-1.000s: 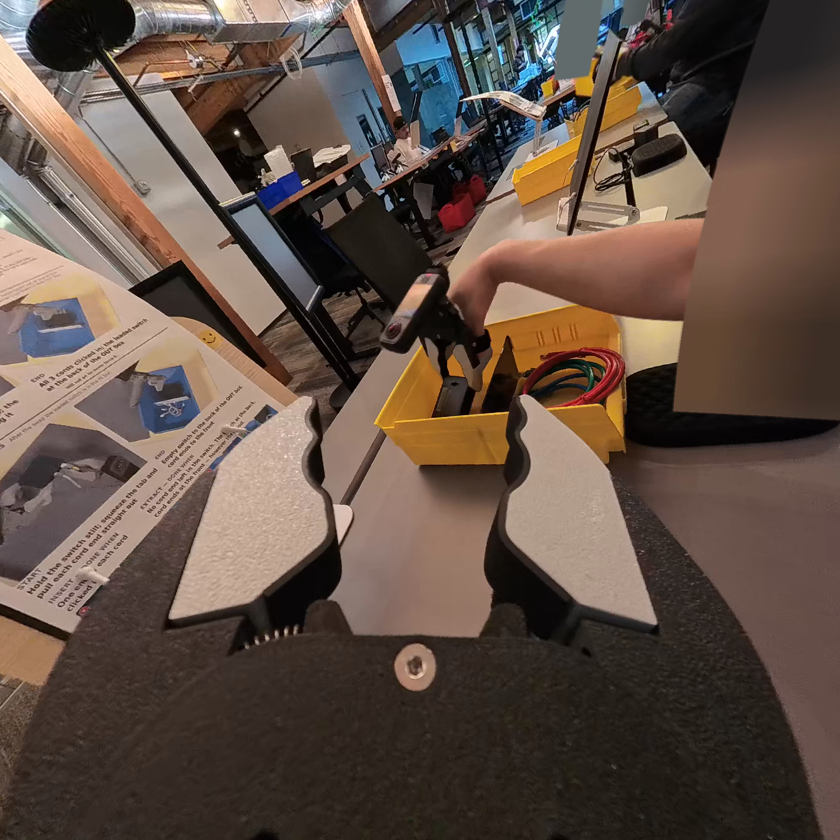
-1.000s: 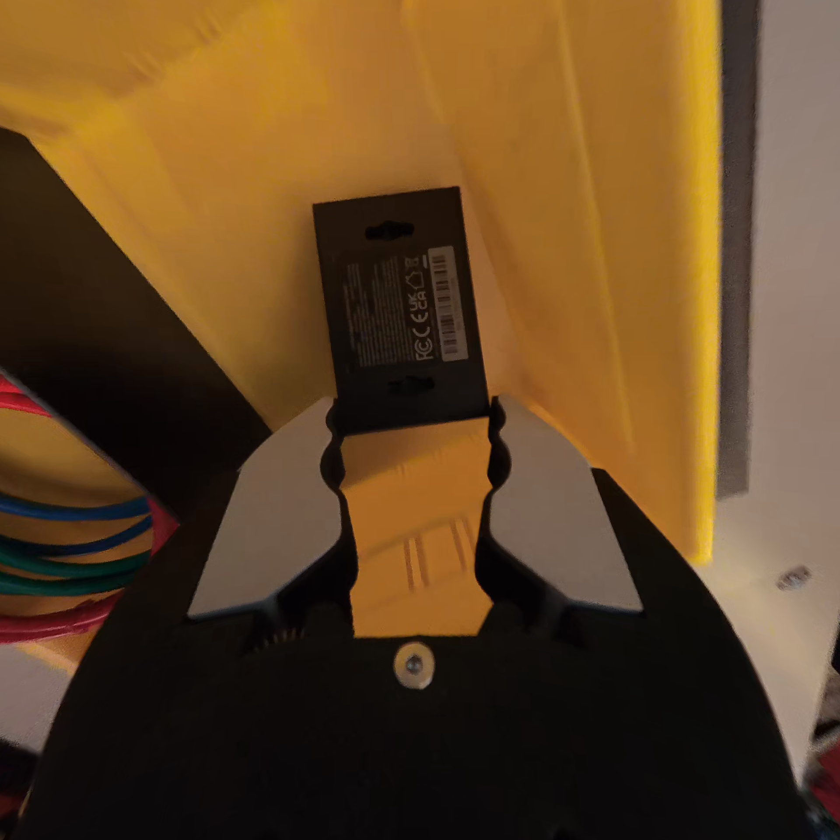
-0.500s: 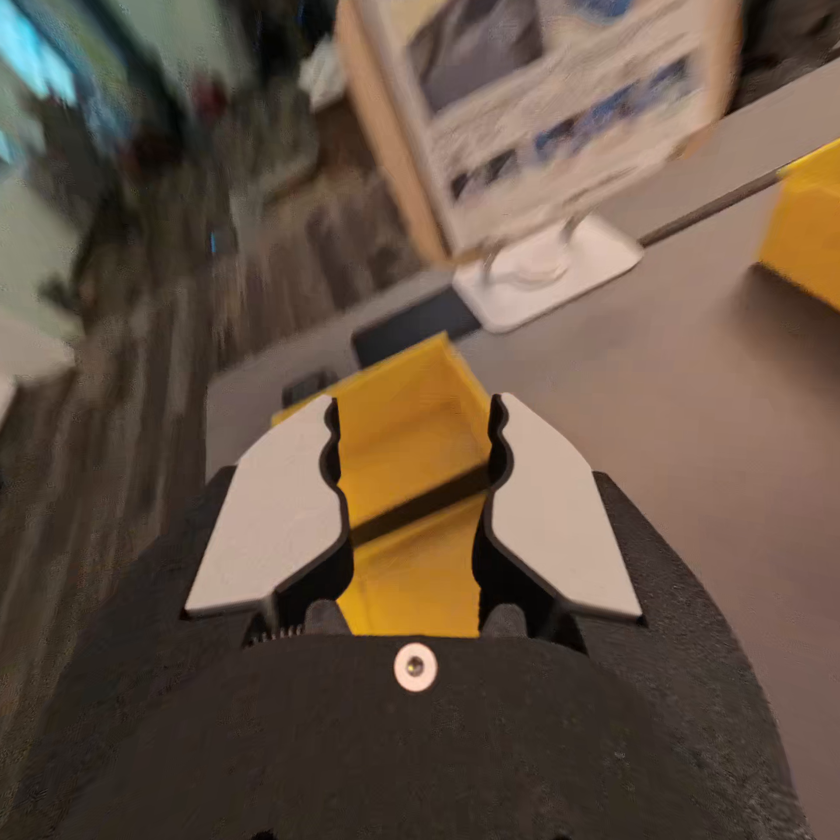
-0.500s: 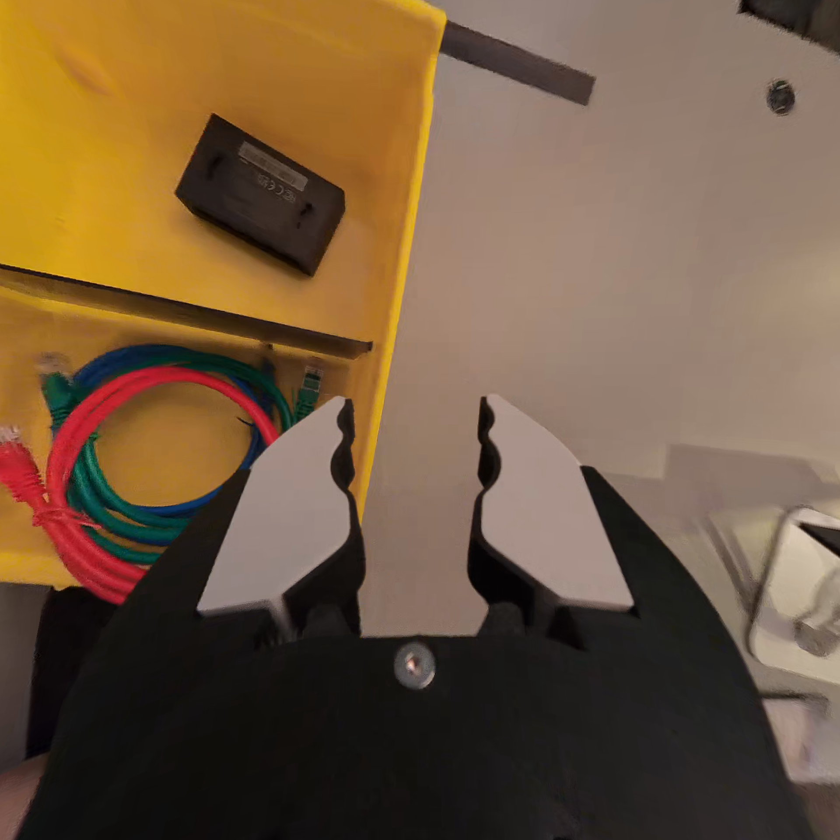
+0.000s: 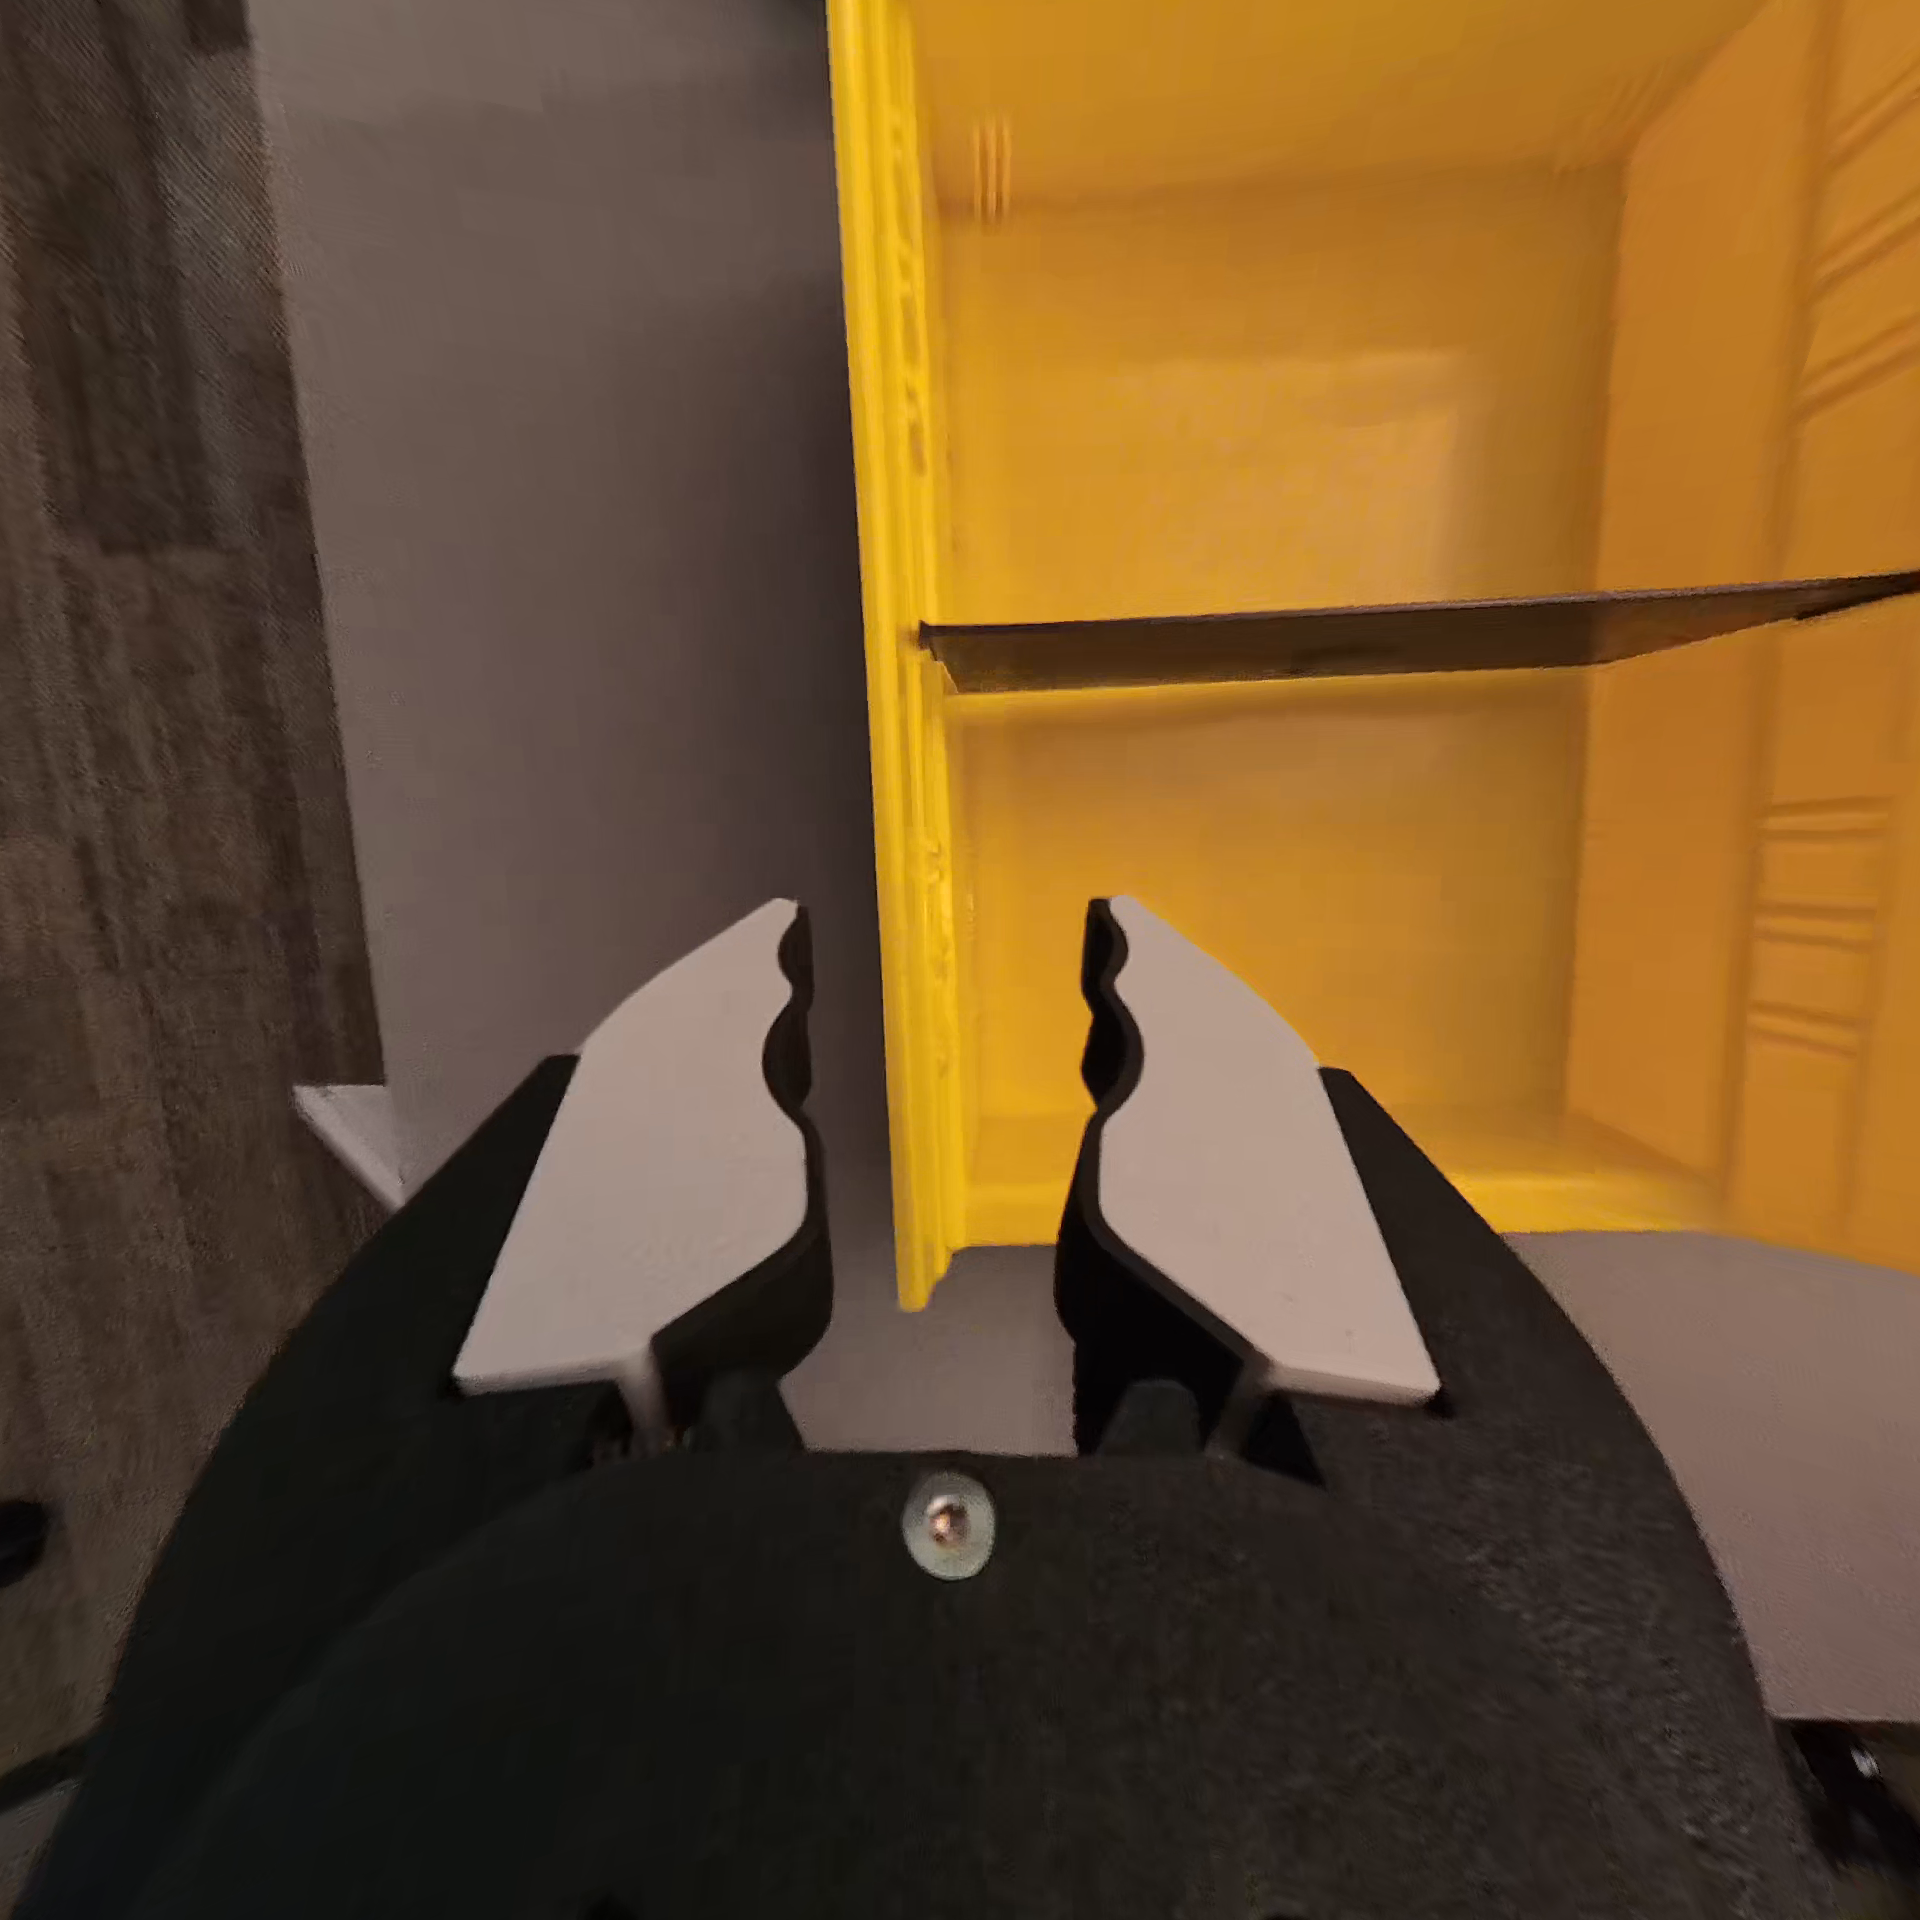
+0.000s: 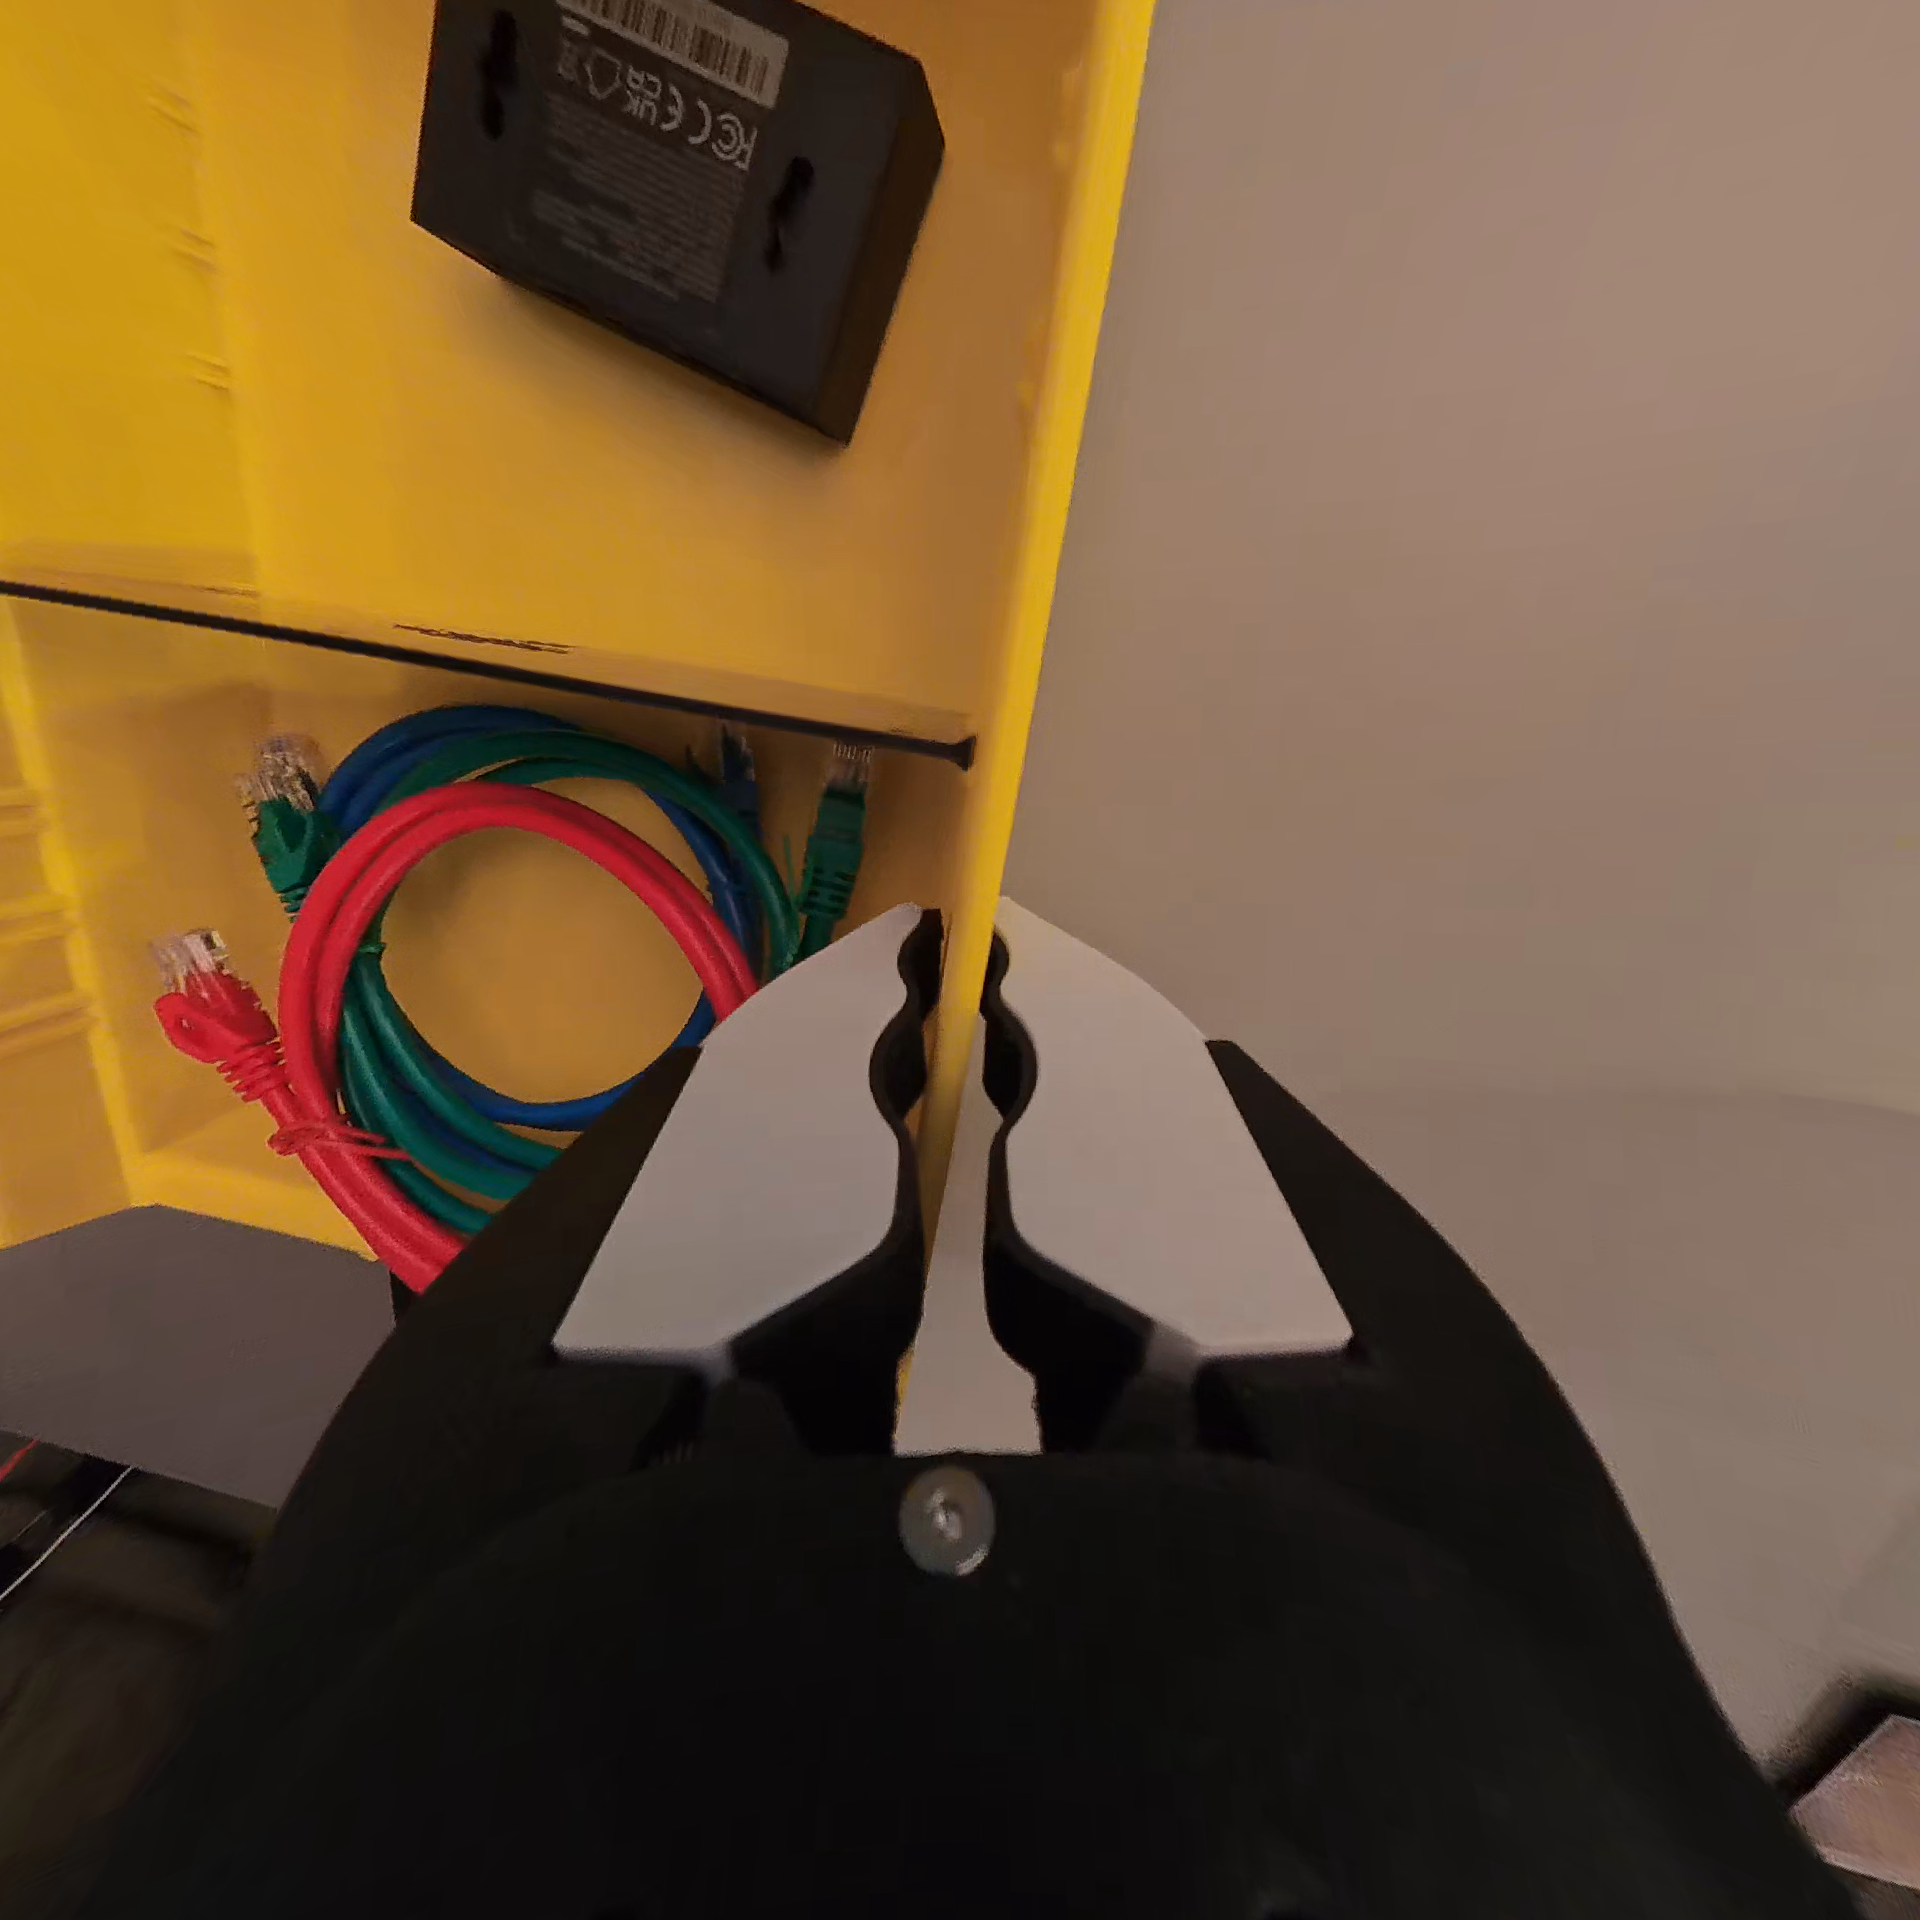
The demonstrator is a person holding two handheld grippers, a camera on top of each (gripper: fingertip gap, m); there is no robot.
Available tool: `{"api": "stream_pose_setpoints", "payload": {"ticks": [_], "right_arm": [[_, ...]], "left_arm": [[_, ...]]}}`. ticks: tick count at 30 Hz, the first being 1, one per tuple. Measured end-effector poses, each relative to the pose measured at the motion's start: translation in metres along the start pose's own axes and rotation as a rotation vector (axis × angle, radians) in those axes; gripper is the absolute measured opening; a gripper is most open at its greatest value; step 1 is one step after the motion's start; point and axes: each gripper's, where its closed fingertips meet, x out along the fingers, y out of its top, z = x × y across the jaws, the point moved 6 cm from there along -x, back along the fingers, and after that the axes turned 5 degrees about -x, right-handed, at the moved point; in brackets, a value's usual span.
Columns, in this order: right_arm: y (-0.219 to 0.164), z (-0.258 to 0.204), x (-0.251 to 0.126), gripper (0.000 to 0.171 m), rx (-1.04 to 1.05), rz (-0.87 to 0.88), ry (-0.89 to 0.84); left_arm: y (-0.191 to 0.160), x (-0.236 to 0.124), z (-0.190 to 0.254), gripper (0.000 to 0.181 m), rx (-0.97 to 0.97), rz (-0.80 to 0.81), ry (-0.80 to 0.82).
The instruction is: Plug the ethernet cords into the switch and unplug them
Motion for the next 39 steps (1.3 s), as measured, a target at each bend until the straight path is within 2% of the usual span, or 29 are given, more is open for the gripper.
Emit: {"api": "stream_pose_setpoints", "payload": {"ticks": [4, 8, 10, 13, 14, 17, 25, 31, 39], "right_arm": [[0.000, -0.001, 0.000, 0.007, 0.015, -0.019, -0.001], [0.000, -0.011, 0.001, 0.007, -0.012, -0.066, 0.004], [0.003, -0.021, 0.003, 0.007, -0.047, -0.091, 0.005], [0.011, -0.038, 0.007, 0.008, -0.069, -0.113, 0.027], [0.014, -0.045, 0.009, 0.008, -0.076, -0.123, 0.044], [0.021, -0.067, 0.014, 0.008, -0.114, -0.169, 0.055], [0.046, -0.124, 0.029, 0.005, -0.089, -0.264, 0.002], [0.059, -0.144, 0.035, 0.005, -0.042, -0.243, -0.022], [0.058, -0.165, 0.038, 0.003, -0.029, -0.274, -0.068]], "left_arm": [[0.000, 0.027, -0.009, 0.048, -0.008, -0.084, 0.022], [-0.003, 0.044, -0.015, 0.044, -0.031, -0.132, -0.038], [-0.005, 0.050, -0.016, 0.035, -0.036, -0.151, -0.059], [-0.006, 0.058, -0.009, 0.007, -0.040, -0.180, -0.136], [-0.005, 0.060, -0.009, 0.006, -0.023, -0.190, -0.114], [-0.006, 0.060, -0.002, 0.006, 0.030, -0.219, -0.056], [-0.006, 0.058, 0.056, 0.010, 0.205, -0.323, -0.061], [-0.005, 0.058, 0.108, 0.013, 0.318, -0.358, -0.069], [-0.024, 0.048, 0.129, 0.021, 0.389, -0.459, -0.067]]}}
